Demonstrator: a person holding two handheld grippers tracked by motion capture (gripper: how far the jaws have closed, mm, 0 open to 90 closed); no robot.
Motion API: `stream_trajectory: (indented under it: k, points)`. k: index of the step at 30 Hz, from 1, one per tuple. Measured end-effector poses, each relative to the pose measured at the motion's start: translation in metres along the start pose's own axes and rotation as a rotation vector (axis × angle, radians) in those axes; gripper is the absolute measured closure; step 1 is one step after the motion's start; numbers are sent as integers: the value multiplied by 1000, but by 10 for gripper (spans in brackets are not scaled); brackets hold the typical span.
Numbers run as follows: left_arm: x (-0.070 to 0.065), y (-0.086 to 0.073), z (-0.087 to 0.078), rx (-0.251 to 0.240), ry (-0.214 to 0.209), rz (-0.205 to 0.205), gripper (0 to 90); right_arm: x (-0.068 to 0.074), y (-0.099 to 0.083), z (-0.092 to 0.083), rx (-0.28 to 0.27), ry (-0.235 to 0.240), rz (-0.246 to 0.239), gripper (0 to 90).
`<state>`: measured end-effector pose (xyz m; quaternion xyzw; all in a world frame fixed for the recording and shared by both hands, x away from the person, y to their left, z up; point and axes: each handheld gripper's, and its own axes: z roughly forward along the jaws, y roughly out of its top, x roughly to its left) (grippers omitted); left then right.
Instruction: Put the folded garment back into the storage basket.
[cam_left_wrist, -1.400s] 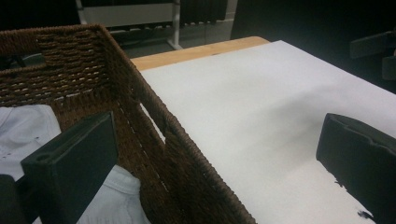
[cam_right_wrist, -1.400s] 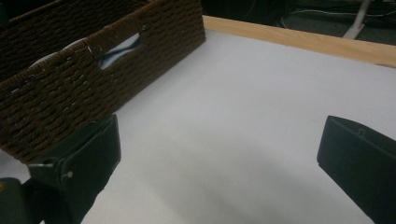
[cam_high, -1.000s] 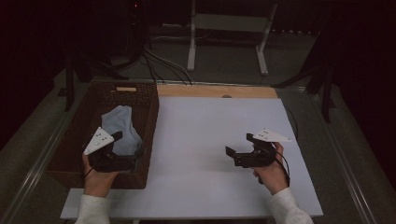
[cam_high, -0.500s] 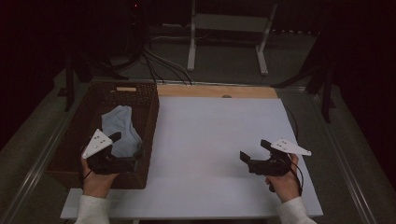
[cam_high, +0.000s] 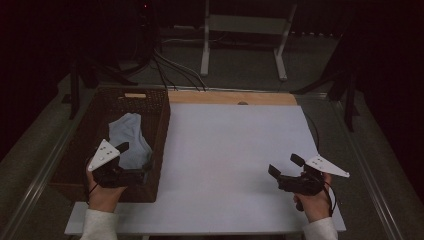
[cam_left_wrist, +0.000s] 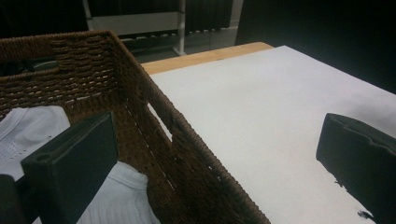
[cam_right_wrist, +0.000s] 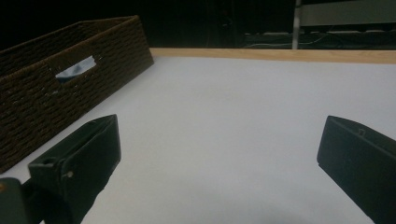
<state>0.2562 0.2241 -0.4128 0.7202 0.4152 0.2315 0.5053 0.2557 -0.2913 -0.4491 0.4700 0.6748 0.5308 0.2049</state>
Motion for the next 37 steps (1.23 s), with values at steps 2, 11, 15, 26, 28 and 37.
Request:
stream_trajectory:
  k: [2,11,15,26,28,37]
  points:
    - [0,0,0,-2,2,-1,1,-1,-1,-2,-10,-4,5,1]
    - [0,-2,-3,-2,9,0,1,-2,-2,-4,-23,-10,-4,1]
    - [2,-2,-4,-6,13,-7,1,-1,-1,-5,-31,-10,-10,1]
    - [3,-2,-6,-5,19,-9,1,0,-2,-6,-36,-7,-12,1]
    - [3,-2,-6,-3,19,-8,1,0,-2,-6,-37,-7,-17,1]
    - [5,-3,-6,-3,26,-15,1,-2,-4,-7,-38,-16,-12,1]
